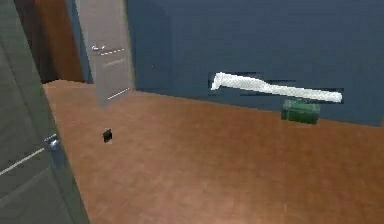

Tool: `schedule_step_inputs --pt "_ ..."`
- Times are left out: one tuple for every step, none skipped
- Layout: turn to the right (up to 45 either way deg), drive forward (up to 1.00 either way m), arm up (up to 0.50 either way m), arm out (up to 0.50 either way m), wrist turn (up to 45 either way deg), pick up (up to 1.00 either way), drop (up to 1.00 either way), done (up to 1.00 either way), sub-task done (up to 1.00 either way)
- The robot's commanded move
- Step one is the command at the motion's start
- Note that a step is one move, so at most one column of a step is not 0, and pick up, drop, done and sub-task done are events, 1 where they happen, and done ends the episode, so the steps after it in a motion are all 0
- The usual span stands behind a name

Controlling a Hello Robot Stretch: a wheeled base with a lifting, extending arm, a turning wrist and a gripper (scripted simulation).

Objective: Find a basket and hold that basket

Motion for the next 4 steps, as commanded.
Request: schedule_step_inputs --pt "0.0 0.80 0.00 0.00 0.0 0.00 0.00 0.00 0.00" --pt "-33.0 0.00 0.00 0.00 0.0 0.00 0.00 0.00 0.00" --pt "0.0 1.00 0.00 0.00 0.0 0.00 0.00 0.00 0.00" --pt "-42.0 0.00 0.00 0.00 0.0 0.00 0.00 0.00 0.00"
